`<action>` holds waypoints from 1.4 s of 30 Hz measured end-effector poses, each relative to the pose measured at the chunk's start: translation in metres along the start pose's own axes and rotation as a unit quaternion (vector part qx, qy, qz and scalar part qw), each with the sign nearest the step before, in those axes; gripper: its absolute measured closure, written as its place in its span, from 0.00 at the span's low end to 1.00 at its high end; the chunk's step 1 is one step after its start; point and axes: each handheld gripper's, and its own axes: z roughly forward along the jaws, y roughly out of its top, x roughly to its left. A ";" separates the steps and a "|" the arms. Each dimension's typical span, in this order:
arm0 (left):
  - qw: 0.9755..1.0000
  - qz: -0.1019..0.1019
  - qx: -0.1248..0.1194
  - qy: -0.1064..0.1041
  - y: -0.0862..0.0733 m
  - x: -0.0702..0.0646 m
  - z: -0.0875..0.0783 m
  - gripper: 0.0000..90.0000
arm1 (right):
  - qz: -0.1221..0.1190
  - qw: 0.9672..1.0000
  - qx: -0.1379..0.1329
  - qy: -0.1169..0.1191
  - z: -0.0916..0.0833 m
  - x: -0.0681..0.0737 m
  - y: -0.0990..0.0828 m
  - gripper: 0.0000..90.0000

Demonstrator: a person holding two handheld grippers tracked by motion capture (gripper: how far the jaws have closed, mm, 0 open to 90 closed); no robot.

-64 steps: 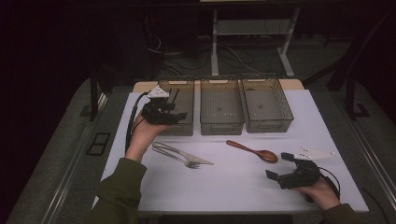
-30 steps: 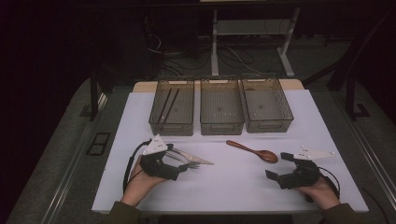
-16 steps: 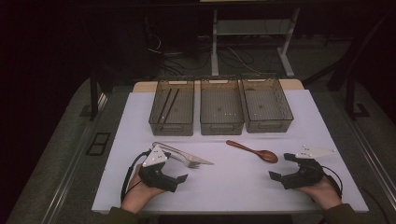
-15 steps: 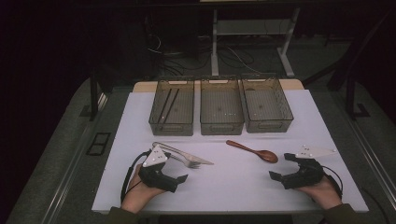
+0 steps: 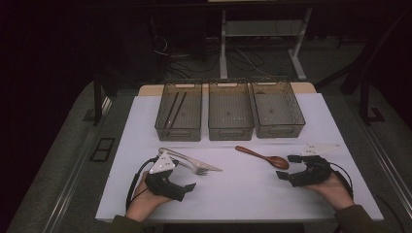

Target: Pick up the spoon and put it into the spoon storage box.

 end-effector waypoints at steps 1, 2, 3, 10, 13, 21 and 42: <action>1.000 0.000 0.000 -0.001 0.000 0.000 0.000 0.00 | -0.004 1.000 0.004 -0.002 0.002 -0.001 0.002 0.20; 1.000 0.002 0.000 -0.001 0.000 0.000 0.000 0.00 | -0.005 1.000 0.006 0.000 0.003 -0.001 0.004 0.20; 1.000 0.001 -0.001 -0.001 0.000 0.000 0.000 0.00 | -0.009 1.000 0.009 0.001 0.004 -0.002 0.006 0.20; 1.000 -0.002 0.000 -0.004 0.000 0.001 0.000 0.00 | -0.016 1.000 0.017 0.016 0.011 -0.010 0.018 0.33; 1.000 -0.002 0.000 -0.006 0.000 0.001 0.000 0.00 | -0.018 1.000 0.015 0.019 0.014 -0.015 0.024 0.45; 1.000 -0.003 0.000 -0.009 -0.001 0.002 0.000 0.00 | -0.012 1.000 0.019 -0.004 0.019 -0.038 0.033 0.77; 1.000 -0.005 0.000 -0.013 -0.002 0.002 -0.001 0.00 | -0.023 0.995 0.098 0.001 0.034 -0.055 0.022 0.99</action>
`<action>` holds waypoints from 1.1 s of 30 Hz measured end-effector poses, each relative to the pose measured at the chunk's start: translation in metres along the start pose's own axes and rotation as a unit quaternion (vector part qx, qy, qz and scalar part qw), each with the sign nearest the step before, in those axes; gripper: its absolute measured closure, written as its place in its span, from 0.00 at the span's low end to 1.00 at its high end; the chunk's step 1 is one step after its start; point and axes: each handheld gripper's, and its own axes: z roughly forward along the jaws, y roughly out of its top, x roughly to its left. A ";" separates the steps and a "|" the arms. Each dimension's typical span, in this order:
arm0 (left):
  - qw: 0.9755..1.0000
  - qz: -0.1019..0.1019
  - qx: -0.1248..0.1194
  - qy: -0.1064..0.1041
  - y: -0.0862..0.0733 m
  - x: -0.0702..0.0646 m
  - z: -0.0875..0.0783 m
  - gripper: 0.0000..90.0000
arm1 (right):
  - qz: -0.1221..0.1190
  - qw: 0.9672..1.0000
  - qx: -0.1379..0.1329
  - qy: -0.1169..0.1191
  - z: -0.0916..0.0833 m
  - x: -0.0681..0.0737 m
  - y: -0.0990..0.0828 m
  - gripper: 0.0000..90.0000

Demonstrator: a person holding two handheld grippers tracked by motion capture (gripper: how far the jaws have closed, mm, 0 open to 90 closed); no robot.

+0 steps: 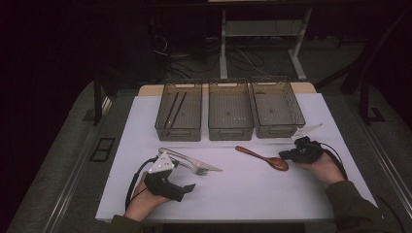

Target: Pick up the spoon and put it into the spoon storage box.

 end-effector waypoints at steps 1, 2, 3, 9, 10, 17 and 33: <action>1.000 -0.001 -0.001 0.000 0.000 0.000 0.000 0.00 | -0.002 1.000 0.002 0.005 0.000 0.001 0.000 0.99; 1.000 -0.001 0.000 0.000 0.000 0.000 0.000 0.00 | -0.003 1.000 0.004 0.008 0.000 0.003 0.000 0.99; 1.000 0.000 0.000 -0.001 0.000 0.000 0.000 0.00 | -0.007 1.000 0.006 0.012 0.000 0.004 0.000 0.99; 1.000 -0.001 0.000 -0.003 0.000 0.000 -0.001 0.00 | -0.021 0.999 0.020 0.037 -0.001 0.016 -0.002 0.99; 1.000 0.000 0.000 -0.003 0.000 0.000 -0.001 0.00 | -0.023 0.999 0.022 0.040 -0.001 0.018 -0.002 0.99; 1.000 -0.001 -0.002 -0.004 0.000 -0.001 -0.001 0.00 | -0.023 0.999 0.027 0.037 -0.002 0.027 0.000 0.92; 1.000 0.001 -0.003 -0.008 0.000 -0.001 0.000 0.00 | -0.008 0.999 0.041 0.024 -0.009 0.045 0.040 0.69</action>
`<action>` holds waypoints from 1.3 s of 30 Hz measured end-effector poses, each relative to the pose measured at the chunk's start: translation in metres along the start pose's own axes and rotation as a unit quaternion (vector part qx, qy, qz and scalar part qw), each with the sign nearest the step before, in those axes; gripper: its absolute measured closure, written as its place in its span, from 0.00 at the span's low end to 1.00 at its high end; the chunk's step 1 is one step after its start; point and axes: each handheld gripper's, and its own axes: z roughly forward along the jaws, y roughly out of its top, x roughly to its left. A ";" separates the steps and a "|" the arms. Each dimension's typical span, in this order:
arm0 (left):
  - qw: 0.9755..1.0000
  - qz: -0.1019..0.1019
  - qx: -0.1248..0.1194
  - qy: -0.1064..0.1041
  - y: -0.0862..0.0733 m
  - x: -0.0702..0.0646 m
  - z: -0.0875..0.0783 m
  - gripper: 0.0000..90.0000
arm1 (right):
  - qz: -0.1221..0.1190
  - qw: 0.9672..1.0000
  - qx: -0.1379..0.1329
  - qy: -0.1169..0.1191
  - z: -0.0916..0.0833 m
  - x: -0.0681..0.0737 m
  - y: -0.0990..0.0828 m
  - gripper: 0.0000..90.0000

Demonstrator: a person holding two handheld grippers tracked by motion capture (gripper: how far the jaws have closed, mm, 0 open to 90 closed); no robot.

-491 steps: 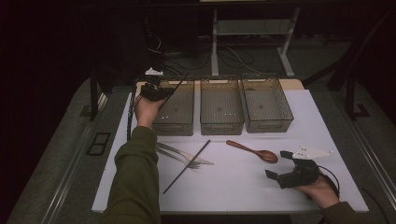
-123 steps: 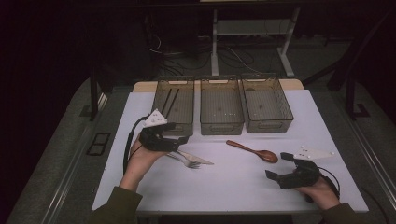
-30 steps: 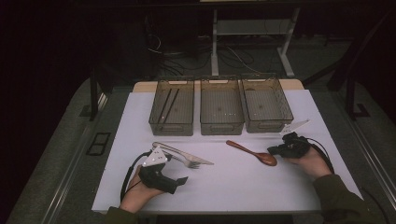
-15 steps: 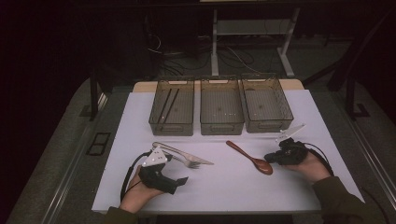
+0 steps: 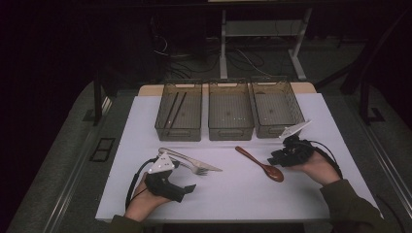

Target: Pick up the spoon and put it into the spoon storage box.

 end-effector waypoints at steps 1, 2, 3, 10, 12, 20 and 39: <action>1.000 0.000 0.000 0.000 0.000 0.000 0.000 0.00 | -0.001 1.000 0.008 0.001 0.002 0.002 0.003 0.69; 1.000 0.001 0.000 0.000 0.000 0.000 0.000 0.00 | -0.003 1.000 0.017 0.003 0.004 0.003 0.007 0.69; 1.000 0.003 0.001 -0.001 0.000 0.000 0.000 0.00 | -0.007 1.000 0.024 0.003 0.007 0.004 0.010 0.69; 1.000 0.006 0.002 0.000 0.000 -0.001 0.000 0.00 | -0.020 0.997 0.077 -0.002 0.027 0.010 0.030 0.71; 1.000 0.006 0.002 0.000 -0.001 -0.002 0.000 0.00 | -0.019 0.995 0.095 -0.005 0.031 0.011 0.035 0.73; 1.000 0.007 0.003 -0.002 -0.001 -0.002 0.000 0.00 | -0.030 0.988 0.150 -0.006 0.047 0.011 0.045 0.79; 1.000 0.010 0.006 -0.007 -0.001 -0.003 0.000 0.00 | -0.061 0.968 0.237 -0.052 0.063 0.024 0.065 0.88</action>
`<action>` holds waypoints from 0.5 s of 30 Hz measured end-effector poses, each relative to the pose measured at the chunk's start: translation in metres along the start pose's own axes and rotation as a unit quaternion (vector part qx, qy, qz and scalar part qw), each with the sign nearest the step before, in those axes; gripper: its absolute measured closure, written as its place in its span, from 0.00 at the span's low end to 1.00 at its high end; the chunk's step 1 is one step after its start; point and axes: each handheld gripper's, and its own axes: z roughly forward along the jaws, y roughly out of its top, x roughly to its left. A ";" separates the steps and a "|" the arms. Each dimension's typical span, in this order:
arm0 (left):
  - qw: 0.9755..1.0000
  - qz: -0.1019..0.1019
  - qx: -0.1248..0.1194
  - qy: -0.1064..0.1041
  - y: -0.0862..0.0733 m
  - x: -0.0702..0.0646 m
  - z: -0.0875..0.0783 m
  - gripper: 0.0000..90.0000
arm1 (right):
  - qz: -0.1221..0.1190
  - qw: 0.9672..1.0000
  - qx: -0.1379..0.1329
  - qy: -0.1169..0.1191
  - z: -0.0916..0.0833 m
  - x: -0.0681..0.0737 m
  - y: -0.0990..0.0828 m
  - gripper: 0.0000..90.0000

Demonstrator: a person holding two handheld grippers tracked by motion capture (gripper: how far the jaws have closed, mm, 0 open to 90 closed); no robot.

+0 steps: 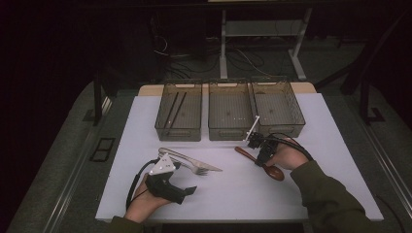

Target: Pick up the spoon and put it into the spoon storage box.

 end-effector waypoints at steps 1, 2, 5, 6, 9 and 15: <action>1.000 0.000 0.000 0.000 0.000 0.000 0.000 0.00 | -0.001 1.000 0.004 -0.001 0.000 0.001 0.001 0.89; 1.000 0.000 0.000 0.000 0.000 0.000 0.000 0.00 | -0.007 1.000 0.009 -0.006 0.000 0.001 0.002 0.90; 1.000 0.000 0.000 0.000 0.000 0.000 0.000 0.00 | -0.014 1.000 0.016 -0.010 0.000 0.002 0.004 0.90; 1.000 0.001 0.000 0.000 0.000 0.000 0.000 0.00 | -0.017 1.000 0.016 -0.011 0.000 0.002 0.004 0.90; 1.000 0.000 -0.001 0.000 0.000 0.000 -0.001 0.00 | -0.018 1.000 0.011 -0.007 0.000 0.001 0.003 0.90; 1.000 -0.003 -0.004 0.001 0.000 0.000 -0.001 0.00 | 0.006 0.999 -0.034 0.010 -0.009 -0.005 -0.006 0.90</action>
